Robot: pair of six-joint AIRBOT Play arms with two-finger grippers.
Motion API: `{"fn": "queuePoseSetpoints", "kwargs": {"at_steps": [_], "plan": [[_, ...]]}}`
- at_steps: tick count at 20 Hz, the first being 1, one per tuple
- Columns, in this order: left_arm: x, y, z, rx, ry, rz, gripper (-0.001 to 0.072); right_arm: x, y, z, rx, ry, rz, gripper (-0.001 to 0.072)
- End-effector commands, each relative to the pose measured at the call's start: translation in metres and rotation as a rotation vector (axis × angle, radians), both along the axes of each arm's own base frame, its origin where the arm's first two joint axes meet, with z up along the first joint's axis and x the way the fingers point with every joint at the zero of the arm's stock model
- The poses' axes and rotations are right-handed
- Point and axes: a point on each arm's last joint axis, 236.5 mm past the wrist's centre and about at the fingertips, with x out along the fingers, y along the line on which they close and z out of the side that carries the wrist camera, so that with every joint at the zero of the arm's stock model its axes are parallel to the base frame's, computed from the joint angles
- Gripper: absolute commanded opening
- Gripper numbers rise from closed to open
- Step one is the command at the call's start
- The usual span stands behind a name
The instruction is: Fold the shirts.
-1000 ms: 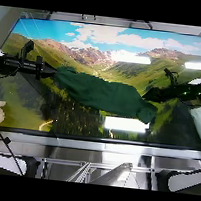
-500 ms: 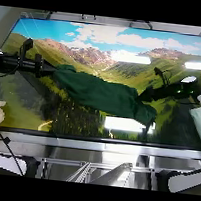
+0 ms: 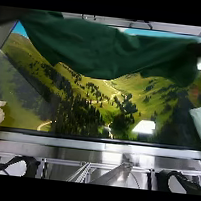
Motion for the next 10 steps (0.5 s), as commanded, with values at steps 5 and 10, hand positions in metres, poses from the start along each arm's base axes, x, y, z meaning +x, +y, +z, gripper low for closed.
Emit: {"fn": "queuePoseSetpoints", "kwargs": {"at_steps": [5, 10], "plan": [[-0.072, 0.03, 0.059, 0.29, -0.203, 0.362, 0.0025, -0.081, -0.005, 0.089, -0.083, -0.364, -0.241, 0.0021], [-0.017, 0.038, -0.081, 0.284, 0.207, 0.211, 0.0025, -0.001, -0.01, -0.044, -0.026, 0.193, -0.085, 0.0022]]}}
